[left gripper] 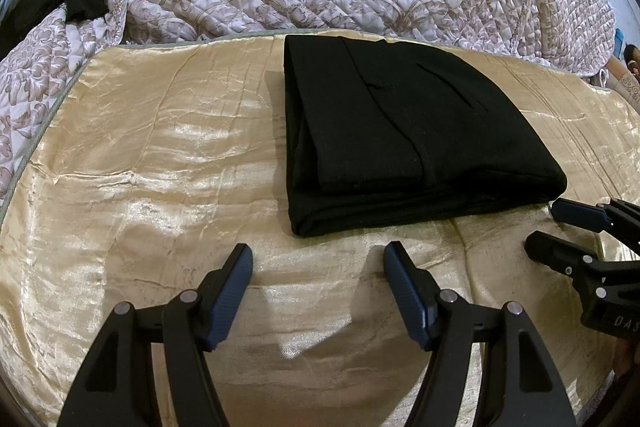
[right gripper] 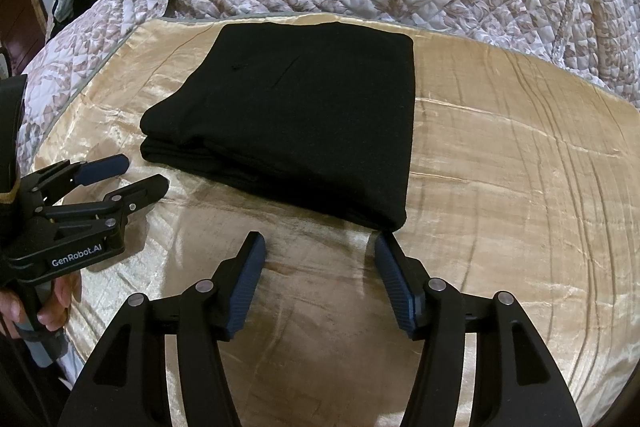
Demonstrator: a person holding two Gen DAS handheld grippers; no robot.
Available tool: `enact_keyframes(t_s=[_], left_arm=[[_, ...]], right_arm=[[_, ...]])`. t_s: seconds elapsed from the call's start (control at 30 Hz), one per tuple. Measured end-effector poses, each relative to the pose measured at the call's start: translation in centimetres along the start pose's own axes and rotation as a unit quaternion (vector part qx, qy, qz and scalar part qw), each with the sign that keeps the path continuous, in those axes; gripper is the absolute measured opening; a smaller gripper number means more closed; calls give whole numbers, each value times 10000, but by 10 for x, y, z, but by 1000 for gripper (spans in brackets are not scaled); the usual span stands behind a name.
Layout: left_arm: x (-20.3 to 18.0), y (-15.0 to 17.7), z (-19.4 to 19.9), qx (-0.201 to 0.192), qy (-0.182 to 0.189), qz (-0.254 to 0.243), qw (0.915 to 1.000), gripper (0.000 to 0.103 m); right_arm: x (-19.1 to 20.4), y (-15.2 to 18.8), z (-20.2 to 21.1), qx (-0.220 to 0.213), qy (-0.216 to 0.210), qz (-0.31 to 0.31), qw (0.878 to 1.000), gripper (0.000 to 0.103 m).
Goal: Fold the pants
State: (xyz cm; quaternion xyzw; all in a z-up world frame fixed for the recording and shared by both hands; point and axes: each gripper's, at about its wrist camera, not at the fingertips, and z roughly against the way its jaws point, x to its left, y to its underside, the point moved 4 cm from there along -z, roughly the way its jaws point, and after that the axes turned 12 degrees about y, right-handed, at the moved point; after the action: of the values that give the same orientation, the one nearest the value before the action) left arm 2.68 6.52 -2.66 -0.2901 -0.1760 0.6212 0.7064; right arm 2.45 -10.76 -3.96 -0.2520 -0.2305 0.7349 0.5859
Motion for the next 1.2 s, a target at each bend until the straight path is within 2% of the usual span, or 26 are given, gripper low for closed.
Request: enact_keyframes(t_s=[1.2], left_arm=[[0,1,-1,11,52,-121,9999,71]], right_arm=[[2,0,0,-19,29,26,10000,62]])
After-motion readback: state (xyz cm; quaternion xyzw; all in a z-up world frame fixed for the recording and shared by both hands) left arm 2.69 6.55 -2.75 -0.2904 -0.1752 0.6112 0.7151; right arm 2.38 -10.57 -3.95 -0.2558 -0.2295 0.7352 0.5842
